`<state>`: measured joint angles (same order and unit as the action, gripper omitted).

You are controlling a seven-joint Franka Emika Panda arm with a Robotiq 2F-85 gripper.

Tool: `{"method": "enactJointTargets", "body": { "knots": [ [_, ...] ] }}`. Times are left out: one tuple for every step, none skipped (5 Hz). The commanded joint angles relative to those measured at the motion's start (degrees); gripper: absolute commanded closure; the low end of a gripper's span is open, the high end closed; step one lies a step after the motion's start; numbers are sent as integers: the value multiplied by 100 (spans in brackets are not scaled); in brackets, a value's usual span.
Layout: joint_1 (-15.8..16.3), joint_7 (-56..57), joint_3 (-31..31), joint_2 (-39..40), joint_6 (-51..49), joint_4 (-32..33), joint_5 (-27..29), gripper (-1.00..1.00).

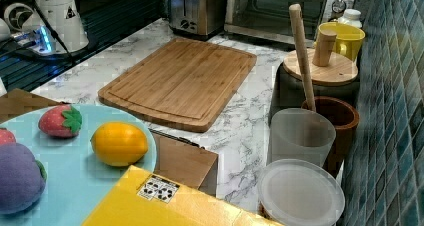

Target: Turn on the toaster.

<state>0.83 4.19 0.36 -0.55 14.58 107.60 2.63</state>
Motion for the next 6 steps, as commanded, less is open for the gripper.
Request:
{"method": "enactJointTargets", "body": {
  "knots": [
    [-19, 166, 38, -5, 21, -1, 4, 100],
    [129, 409, 186, -315, 259, 399, 118, 100],
    [318, 642, 330, -572, 440, 782, 247, 100],
    [444, 1073, 460, -822, 668, 1142, 429, 100],
    [546, 1310, 543, -1282, 1029, 1686, 625, 100],
    [607, 1564, 601, -1414, 1018, 1926, 700, 100]
  ]
}}
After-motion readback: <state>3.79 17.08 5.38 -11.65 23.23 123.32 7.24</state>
